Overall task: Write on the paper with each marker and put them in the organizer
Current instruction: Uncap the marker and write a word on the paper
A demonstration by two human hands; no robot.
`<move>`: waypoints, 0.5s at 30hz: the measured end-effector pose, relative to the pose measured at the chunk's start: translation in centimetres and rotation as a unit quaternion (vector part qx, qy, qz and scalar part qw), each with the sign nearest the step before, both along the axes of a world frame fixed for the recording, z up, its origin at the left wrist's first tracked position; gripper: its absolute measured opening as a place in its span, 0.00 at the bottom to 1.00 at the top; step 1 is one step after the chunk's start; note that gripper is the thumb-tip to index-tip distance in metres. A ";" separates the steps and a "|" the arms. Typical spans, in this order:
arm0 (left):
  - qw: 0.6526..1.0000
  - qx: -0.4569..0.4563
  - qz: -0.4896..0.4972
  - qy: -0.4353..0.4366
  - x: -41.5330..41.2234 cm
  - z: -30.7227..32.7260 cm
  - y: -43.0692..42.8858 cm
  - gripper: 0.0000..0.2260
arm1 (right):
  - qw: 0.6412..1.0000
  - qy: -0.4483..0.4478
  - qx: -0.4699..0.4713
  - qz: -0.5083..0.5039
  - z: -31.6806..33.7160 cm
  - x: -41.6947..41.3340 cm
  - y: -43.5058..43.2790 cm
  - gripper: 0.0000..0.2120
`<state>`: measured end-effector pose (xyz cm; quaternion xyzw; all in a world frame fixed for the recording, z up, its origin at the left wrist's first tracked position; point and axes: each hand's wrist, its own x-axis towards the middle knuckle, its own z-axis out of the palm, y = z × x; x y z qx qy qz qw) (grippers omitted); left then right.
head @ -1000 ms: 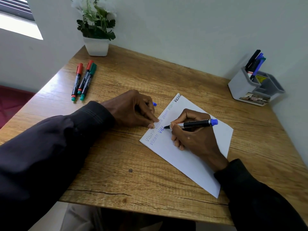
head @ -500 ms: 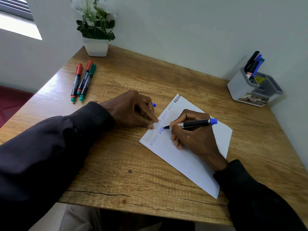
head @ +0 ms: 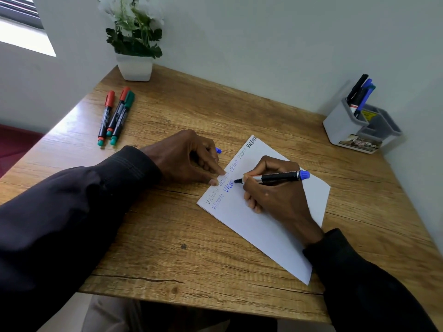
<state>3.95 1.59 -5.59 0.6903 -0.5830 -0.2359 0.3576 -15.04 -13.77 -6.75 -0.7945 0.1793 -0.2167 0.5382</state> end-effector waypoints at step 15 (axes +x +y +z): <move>1.000 0.000 -0.002 -0.012 -0.2 0.3 0.0 0.14 | 1.000 -0.001 0.016 -0.003 0.2 0.1 -0.1 0.08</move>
